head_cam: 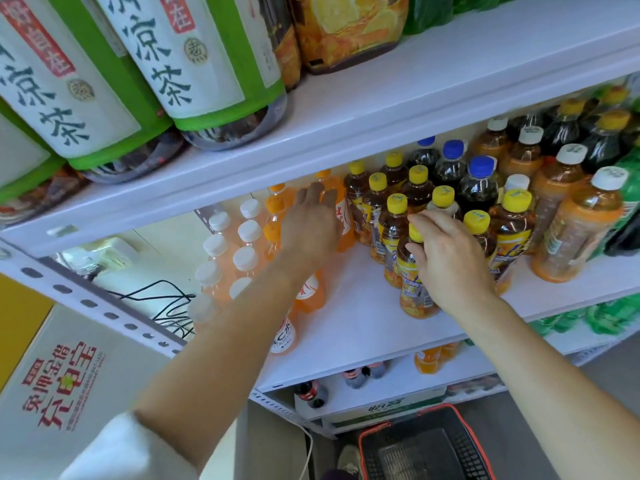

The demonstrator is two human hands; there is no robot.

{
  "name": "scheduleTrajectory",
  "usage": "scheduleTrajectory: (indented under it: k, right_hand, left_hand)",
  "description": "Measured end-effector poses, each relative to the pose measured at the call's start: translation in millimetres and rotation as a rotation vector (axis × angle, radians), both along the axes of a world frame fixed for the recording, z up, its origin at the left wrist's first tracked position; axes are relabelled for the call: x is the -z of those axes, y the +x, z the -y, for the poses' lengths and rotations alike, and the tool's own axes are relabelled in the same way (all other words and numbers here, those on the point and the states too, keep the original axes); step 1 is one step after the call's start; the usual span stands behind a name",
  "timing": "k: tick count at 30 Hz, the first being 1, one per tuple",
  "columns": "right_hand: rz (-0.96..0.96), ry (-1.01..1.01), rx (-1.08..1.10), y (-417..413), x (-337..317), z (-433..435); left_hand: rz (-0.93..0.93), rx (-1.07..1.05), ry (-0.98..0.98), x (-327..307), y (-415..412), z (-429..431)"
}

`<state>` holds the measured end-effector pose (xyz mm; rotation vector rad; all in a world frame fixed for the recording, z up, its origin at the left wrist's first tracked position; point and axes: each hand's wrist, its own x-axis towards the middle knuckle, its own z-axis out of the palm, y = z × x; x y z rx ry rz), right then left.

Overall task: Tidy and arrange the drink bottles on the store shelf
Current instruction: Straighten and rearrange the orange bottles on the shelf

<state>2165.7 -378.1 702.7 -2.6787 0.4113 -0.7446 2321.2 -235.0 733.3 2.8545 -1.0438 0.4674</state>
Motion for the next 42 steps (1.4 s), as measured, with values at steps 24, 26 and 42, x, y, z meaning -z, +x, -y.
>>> scheduleTrajectory:
  k: [24,26,42]
  right_hand:
    - [0.203,0.344,-0.193,-56,0,-44]
    - [0.047,0.622,-0.303,-68,11,-51]
    - [0.122,0.5,-0.067,-108,32,-94]
  left_hand:
    - [-0.38,0.105,-0.269,-36,-74,-56]
    - [-0.46,0.171,-0.286,-49,-95,-66]
    - [-0.708,0.077,-0.83,-57,-149,-84]
